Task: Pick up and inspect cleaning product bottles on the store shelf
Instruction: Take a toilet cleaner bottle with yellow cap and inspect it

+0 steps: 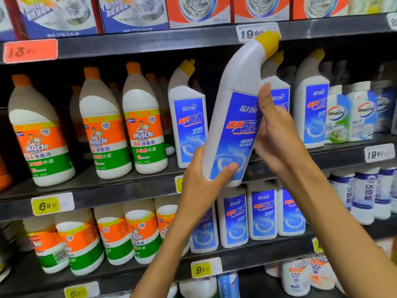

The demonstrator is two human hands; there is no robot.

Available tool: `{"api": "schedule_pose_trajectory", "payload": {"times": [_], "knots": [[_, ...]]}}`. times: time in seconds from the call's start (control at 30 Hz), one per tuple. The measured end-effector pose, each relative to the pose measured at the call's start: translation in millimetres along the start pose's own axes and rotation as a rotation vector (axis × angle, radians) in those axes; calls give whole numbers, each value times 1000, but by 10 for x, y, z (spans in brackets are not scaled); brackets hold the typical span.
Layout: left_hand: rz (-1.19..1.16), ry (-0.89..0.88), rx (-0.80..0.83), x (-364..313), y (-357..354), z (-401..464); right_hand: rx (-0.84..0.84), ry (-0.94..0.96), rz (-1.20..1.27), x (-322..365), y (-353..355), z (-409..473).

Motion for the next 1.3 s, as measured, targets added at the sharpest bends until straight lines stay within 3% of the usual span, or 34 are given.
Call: {"api": "schedule_pose_trajectory", "payload": {"times": [0.2,0.33,0.43,0.53,0.7,0.77,0.87,0.97,1.07,1.13,1.2,1.3], "knots": [[-294,135,116,16,70,-432,151,-256,129,-129,-182,-256],[-445,330,352,180,9,-782,252,-387,380,-196,-356,-332],[-504,445,508,278,-108,-1060,207,-376,328,-290,-388,-403],[-478,479,418,354,-78,-1132,126,-301,178,-307,-333,-477],[-290,355,381,190,-153,-1140,-14,-179,-109,-233,-242,-538],[-299,406,295,204,-250,-1209,-9,-153,-162,-220,-215,-547],[-626,617,180,331,-367,-1337,128,-235,-214,-212,-200,-511],[-1047,779,324,274,-548,-1413,259,-404,-128,-243,-130,-522],[-1220,834,403,268,-724,-1463,265,-487,76,-311,-79,-564],[-1268,826,390,299,-810,-1444,259,-437,39,-320,-4,-546],[-1157,778,292,426,-796,-1385,250,-355,-99,-271,124,-511],[-721,665,154,499,-725,-1281,183,-262,-229,-165,338,-453]]}}
Point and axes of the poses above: each hand's wrist, its own z-axis towards the middle knuckle, its own y-axis out of the back of the hand, x = y × z, the point moved 8 cm from there along z, towards the middle knuckle, and after that the axes turned 1 degree about y, right-handed, at the moved point
